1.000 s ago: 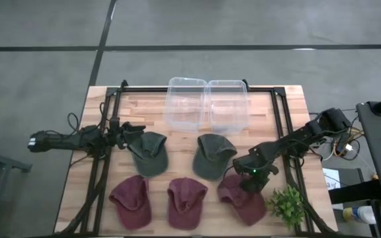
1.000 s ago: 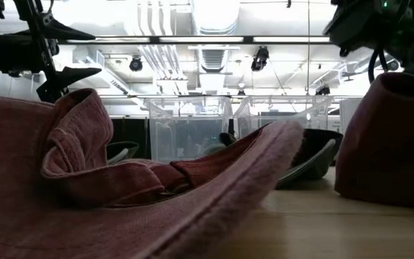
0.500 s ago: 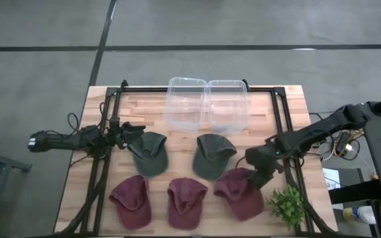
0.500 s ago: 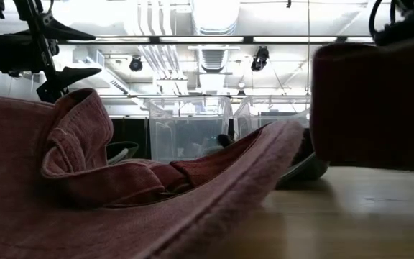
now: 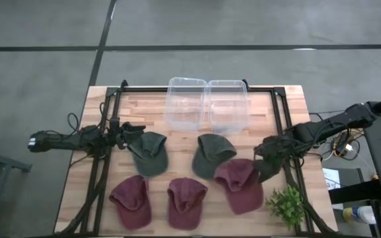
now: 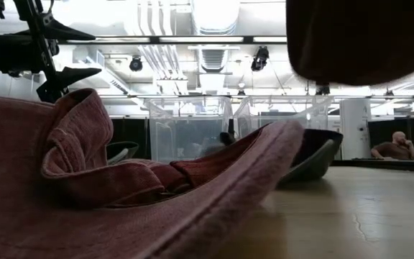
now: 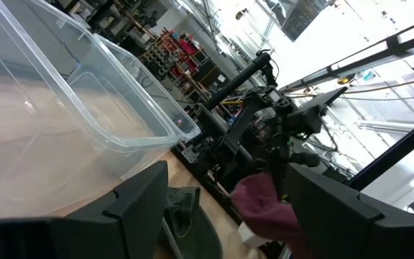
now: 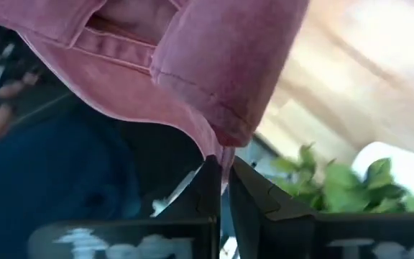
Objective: Pick & Place hat
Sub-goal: Put the right red cap into the right transparent bin
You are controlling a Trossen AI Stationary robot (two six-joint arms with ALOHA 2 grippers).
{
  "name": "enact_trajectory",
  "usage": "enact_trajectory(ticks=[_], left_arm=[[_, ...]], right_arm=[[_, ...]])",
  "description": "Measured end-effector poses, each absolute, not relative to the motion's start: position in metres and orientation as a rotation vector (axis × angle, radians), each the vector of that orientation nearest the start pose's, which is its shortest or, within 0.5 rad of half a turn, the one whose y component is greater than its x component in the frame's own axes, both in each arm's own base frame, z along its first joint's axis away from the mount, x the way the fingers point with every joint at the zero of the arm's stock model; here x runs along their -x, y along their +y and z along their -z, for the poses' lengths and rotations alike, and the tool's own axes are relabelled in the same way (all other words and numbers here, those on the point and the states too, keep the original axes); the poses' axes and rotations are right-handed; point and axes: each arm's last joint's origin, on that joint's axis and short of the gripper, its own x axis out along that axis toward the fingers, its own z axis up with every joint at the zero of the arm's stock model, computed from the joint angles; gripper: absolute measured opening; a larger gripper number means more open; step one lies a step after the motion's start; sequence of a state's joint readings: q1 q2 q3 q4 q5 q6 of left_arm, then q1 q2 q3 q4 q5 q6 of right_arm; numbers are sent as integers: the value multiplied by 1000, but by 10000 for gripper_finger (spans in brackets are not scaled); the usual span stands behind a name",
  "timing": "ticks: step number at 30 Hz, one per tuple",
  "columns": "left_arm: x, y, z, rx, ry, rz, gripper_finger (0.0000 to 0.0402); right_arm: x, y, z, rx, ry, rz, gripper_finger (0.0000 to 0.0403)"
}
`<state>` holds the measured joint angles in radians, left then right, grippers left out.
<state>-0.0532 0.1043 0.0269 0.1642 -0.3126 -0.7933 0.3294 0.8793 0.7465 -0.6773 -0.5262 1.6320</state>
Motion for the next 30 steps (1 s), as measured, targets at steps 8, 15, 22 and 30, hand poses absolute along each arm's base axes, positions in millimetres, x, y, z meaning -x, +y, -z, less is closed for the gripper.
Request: enact_trajectory(ticks=[8,15,22,30], left_arm=[[-102,4,-180,803,-183,-212,275],[-102,4,-180,797,-184,-215,275],[-102,4,-180,797,-183,-217,275],[-102,4,-180,799,-184,-217,275]], right_arm=[[-152,66,-295,-1467,1192,-40,8],[-155,62,-322,-1405,1000,-15,8],[-149,51,-348,-1310,862,154,8],[-139,26,-376,-1151,755,421,8]])
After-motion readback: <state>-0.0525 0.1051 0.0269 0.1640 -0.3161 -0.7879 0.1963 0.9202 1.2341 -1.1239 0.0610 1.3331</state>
